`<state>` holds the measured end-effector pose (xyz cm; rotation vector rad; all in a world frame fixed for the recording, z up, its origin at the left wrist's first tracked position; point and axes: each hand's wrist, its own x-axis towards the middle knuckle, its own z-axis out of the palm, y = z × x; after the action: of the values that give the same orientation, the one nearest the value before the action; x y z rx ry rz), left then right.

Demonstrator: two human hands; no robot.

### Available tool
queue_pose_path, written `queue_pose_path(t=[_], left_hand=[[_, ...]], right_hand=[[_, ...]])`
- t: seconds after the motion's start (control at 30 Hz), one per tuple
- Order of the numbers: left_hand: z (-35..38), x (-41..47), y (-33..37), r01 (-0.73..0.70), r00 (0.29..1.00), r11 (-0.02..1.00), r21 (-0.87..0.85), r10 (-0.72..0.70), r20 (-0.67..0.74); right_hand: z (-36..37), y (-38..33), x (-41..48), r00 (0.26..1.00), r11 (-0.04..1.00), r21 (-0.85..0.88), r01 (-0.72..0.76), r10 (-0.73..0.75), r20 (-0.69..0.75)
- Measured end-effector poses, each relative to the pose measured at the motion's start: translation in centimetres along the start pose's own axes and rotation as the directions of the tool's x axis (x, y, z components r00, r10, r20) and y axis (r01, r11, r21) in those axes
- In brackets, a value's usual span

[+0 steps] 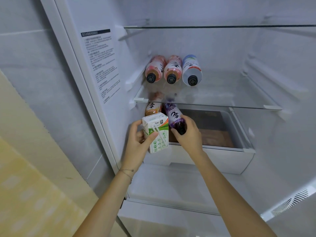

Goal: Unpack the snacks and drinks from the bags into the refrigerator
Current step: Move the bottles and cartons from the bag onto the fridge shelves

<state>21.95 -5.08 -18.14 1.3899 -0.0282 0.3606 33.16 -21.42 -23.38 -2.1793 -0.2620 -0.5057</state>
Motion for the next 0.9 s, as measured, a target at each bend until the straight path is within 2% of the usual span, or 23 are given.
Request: queue_pose_path(t=[0.17,0.23,0.3,0.37,0.67,0.9], left_hand=[[0.4,-0.2,0.0,-0.004,1.0,1.0,0.027,0.003,0.025],[0.5,-0.1,0.0,-0.005,0.999,0.999,0.037,0.003,0.042],[0.6,0.0,0.0,-0.002,0.998,0.999,0.045,-0.001,0.063],[0.7,0.0,0.0,0.004,0.997,0.999,0.054,-0.008,0.076],[0.2,0.1,-0.4,0.027,0.996,0.998,0.056,-0.032,0.087],[0.1,0.5,-0.4,0.033,0.996,0.999,0.037,-0.036,0.082]], right_hand=[[-0.1,-0.5,1.0,0.998,0.992,0.115,-0.054,0.051,0.027],[-0.3,-0.7,1.2,0.986,0.985,0.151,-0.087,0.064,0.151],[-0.4,-0.7,1.3,0.945,0.979,0.168,-0.118,0.058,0.322],[-0.2,-0.6,1.6,0.921,0.972,0.2,-0.121,0.034,0.388],[1.2,-0.9,3.4,0.952,0.935,0.3,-0.189,0.099,0.291],[0.8,-0.7,4.9,0.955,0.96,0.211,-0.184,0.124,0.27]])
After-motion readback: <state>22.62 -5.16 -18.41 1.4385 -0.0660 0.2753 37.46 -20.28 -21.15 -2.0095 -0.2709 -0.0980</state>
